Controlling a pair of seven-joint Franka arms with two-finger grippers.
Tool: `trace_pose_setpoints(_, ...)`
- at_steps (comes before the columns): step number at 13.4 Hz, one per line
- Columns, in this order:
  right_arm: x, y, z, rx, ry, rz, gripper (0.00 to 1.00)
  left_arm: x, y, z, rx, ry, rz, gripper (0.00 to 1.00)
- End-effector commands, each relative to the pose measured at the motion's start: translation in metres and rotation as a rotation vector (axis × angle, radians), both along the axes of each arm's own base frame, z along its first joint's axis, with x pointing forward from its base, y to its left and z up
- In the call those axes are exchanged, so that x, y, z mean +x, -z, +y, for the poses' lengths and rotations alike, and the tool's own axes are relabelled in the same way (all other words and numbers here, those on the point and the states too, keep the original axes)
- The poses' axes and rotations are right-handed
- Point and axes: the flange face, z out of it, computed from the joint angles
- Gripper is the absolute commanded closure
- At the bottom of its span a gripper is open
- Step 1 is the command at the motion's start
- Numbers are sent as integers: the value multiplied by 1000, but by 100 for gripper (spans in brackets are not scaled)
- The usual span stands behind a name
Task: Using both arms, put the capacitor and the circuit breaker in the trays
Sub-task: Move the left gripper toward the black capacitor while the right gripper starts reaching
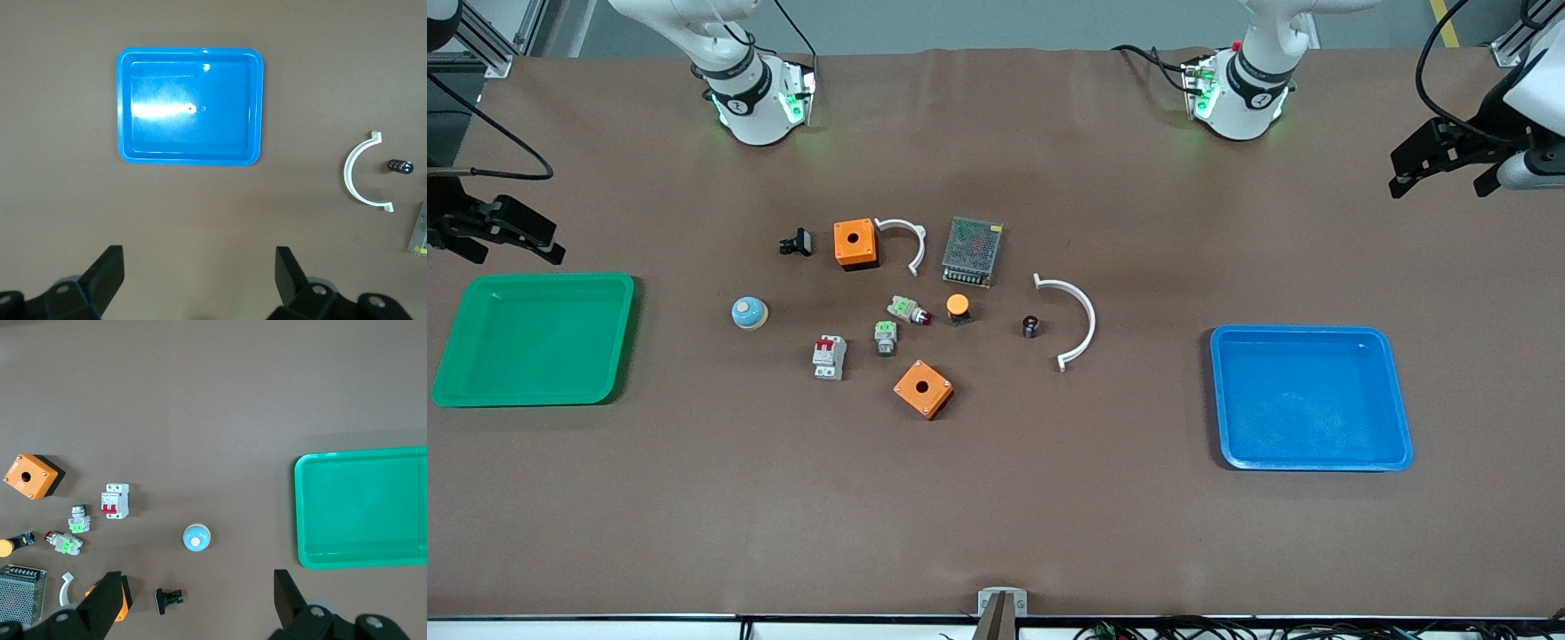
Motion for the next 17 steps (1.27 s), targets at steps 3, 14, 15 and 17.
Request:
trace_pose_setpoints(3,-5,-8,0,-5,-1,-21,0,9,3,2,1,9,17,0)
trace_pose_setpoints(14,5,-11,14,-31,-36,-39,0,98,206,-207,-39,-204,73,0)
trace_pose_setpoints(15,7,-5,21,-28,-50,-27,0,100,228,-229,-53,-214,58,0)
trace_pose_setpoints(17,21,29,60,-28,-104,32,0,91,269,-285,-75,-258,43,0)
